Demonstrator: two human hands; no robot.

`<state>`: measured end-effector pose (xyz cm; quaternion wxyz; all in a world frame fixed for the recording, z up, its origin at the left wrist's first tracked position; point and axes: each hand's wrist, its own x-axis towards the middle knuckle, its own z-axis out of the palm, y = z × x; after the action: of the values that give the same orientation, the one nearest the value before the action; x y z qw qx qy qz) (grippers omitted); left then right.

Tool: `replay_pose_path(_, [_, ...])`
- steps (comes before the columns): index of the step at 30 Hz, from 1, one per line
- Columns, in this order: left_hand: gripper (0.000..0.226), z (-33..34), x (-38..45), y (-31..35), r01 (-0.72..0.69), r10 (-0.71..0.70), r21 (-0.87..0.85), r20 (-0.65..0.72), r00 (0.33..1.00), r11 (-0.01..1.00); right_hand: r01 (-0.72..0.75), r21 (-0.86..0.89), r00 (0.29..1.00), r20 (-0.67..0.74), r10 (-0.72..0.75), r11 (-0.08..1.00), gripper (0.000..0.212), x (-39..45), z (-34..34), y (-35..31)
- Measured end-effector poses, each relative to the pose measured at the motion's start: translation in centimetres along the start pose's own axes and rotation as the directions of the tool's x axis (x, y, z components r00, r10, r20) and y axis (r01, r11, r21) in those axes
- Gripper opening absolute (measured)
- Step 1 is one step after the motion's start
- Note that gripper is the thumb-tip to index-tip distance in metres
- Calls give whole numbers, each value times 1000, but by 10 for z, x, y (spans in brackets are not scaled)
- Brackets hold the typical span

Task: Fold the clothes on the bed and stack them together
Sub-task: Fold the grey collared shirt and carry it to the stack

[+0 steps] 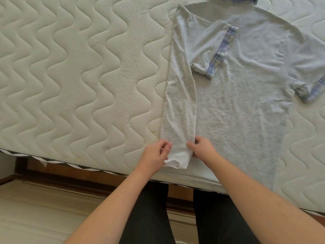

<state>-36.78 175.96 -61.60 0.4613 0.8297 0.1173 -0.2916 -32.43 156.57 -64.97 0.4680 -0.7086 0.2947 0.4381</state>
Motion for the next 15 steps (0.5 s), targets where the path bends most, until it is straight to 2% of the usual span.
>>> replay_pose_path(1, [17, 1, -1, -3, 16, -18, -13, -86, 996, 1000, -8, -3, 1000, -25, 7, 1000, 16, -1, -2, 5])
replay_pose_path(3, [12, 4, -1, -14, 26, -6, 96, -206, 978, 995, -37, -21, 999, -17, 36, 999, 21, -6, -2, 11])
replay_pose_path(5, [17, 8, -3, -27, 12, 28, 174, -222, 975, 985, -75, -31, 994, 79, 77, 997, 24, -13, 4, 16])
replay_pose_path(8, [24, 14, -12, -43, -79, 107, 277, -87, 990, 958, -131, 50, 972, 203, 119, 990, 27, -22, 15, 22])
replay_pose_path(12, [65, 17, -32, -63, -199, 142, 456, 158, 977, 868, -231, 366, 932, 350, 97, 902, 32, -30, 21, 25])
replay_pose_path(13, [68, 17, -35, -68, -224, 161, 462, 172, 972, 858, -241, 423, 928, 365, 79, 874, 33, -31, 21, 25])
replay_pose_path(15, [56, 20, -39, -72, -235, 201, 451, 123, 972, 861, -233, 475, 931, 360, 55, 848, 33, -32, 20, 25])
